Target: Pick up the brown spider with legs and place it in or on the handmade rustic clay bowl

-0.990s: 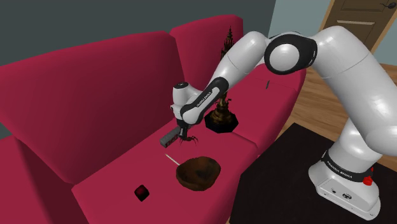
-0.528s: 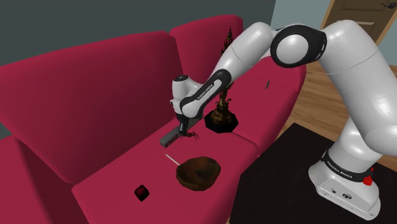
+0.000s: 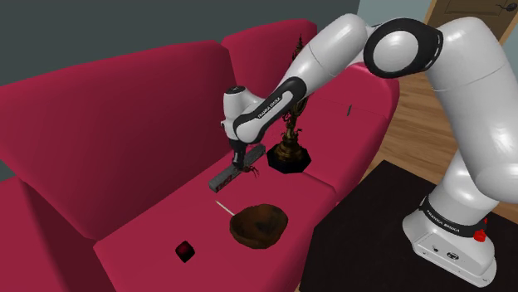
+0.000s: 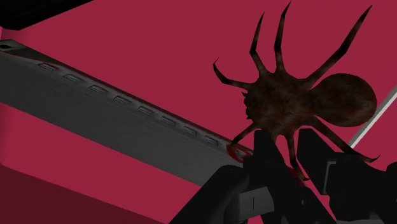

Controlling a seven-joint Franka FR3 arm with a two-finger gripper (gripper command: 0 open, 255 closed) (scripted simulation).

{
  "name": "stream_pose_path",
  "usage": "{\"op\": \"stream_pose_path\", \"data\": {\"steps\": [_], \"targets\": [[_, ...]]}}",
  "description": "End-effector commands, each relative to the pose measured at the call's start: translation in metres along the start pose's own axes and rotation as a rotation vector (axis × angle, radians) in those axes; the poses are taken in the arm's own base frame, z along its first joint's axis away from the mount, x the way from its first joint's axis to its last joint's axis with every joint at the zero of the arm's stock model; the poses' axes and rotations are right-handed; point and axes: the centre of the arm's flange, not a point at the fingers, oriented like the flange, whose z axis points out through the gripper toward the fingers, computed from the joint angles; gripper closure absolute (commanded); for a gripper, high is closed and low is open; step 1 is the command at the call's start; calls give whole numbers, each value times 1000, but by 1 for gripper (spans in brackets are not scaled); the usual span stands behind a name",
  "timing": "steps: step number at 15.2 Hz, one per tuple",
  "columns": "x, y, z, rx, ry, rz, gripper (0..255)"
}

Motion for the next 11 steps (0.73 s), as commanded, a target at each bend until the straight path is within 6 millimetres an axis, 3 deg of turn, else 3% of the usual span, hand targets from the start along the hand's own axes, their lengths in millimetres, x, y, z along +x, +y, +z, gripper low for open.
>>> {"op": "stream_pose_path", "data": {"steps": [1,11], "targets": [[1,-1,-11,0,0,0,255],[3,-1,-64,0,0,0,255]]}}
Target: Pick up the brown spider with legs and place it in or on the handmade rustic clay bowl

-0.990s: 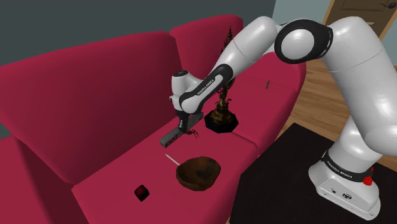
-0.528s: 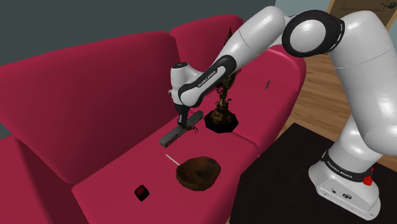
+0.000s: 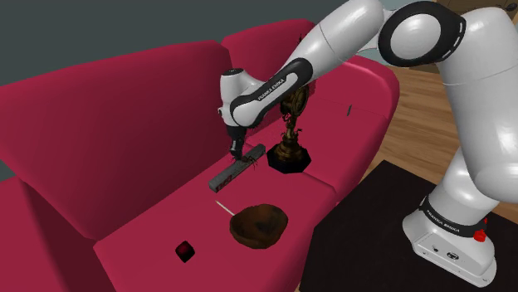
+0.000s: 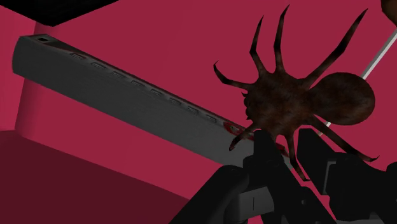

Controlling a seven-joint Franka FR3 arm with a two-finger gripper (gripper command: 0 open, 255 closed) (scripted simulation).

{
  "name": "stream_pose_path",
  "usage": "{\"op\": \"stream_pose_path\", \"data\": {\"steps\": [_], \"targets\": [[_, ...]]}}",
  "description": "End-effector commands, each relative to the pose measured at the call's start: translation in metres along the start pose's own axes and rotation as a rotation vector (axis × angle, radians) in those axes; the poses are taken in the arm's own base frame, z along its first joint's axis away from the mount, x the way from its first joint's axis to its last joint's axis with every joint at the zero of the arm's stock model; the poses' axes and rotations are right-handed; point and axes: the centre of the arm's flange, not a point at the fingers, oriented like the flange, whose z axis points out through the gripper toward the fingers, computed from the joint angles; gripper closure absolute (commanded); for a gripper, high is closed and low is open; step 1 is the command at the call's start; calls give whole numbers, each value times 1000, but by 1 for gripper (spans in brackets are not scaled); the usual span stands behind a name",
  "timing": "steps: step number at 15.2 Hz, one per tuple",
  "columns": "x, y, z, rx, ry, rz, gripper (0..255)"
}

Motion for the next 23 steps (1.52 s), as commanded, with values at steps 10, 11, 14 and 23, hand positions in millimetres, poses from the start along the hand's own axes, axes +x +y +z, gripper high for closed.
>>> {"op": "stream_pose_path", "data": {"steps": [10,11,14,23], "targets": [[-34,-72,-29,0,0,0,255],[-40,-84,-30,0,0,0,255],[-57,-119,-33,0,0,0,255],[-110,-233,-43,0,0,0,255]]}}
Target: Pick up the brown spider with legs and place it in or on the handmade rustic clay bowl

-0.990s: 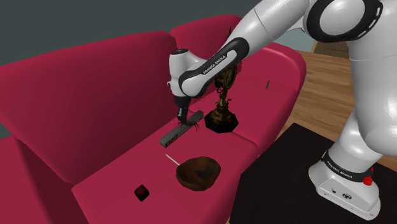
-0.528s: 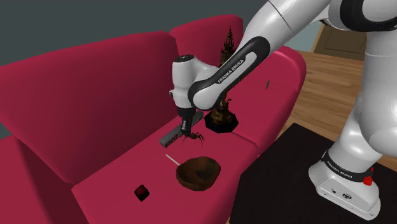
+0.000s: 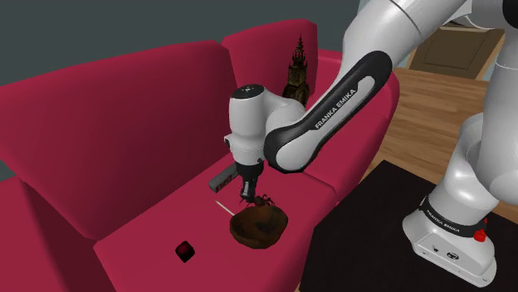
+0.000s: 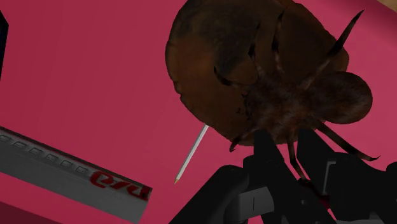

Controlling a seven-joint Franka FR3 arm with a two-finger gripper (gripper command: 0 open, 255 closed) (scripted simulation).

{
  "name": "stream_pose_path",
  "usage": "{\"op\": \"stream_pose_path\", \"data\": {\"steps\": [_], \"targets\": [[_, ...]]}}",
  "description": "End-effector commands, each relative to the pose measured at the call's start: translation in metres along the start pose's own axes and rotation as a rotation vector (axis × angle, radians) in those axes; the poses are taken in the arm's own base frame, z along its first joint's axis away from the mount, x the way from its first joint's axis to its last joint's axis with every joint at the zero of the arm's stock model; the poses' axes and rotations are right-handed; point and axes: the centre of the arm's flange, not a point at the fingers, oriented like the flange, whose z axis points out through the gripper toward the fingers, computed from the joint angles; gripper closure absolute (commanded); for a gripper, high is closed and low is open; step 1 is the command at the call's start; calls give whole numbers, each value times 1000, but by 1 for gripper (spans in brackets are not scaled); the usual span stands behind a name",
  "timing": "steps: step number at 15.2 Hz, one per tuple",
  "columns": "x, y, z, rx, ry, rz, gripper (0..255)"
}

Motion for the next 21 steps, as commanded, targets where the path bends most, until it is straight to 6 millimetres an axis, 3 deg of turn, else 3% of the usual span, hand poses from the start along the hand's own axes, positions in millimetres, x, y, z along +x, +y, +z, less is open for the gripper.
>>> {"op": "stream_pose_path", "data": {"steps": [1,16,21], "targets": [[-9,-14,0,-1,0,2,255],[-12,-14,79,-1,0,2,255],[-12,-14,81,-1,0,2,255]]}}
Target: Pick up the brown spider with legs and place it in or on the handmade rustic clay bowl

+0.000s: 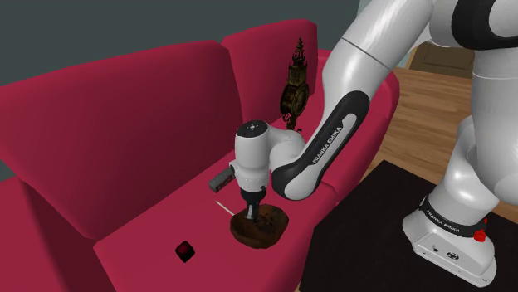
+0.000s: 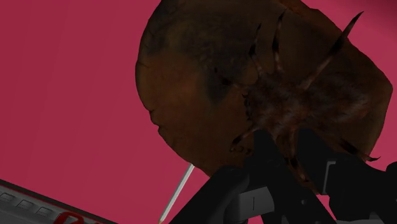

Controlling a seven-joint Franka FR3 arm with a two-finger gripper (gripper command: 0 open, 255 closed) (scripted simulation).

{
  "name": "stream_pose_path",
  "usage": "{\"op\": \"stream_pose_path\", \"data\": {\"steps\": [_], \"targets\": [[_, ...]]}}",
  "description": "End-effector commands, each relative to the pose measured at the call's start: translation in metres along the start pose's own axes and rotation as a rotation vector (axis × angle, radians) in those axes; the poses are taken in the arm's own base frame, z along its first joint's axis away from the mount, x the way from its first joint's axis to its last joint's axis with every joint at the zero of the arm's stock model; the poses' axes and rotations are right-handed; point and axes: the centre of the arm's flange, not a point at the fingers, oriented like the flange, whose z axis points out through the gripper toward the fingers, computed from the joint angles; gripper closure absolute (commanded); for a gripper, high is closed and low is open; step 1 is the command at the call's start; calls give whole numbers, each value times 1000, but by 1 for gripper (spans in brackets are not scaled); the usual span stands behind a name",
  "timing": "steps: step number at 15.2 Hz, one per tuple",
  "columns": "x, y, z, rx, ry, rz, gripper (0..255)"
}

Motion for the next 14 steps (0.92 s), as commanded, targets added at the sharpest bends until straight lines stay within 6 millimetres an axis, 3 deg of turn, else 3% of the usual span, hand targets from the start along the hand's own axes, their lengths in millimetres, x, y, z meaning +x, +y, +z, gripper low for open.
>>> {"op": "stream_pose_path", "data": {"steps": [1,3,4,9,13,14], "targets": [[0,0,0,0,0,0,255],[0,0,0,0,0,0,255],[0,0,0,0,0,0,0],[0,0,0,0,0,0,0],[0,0,-50,0,0,0,0],[0,0,-50,0,0,0,0]]}}
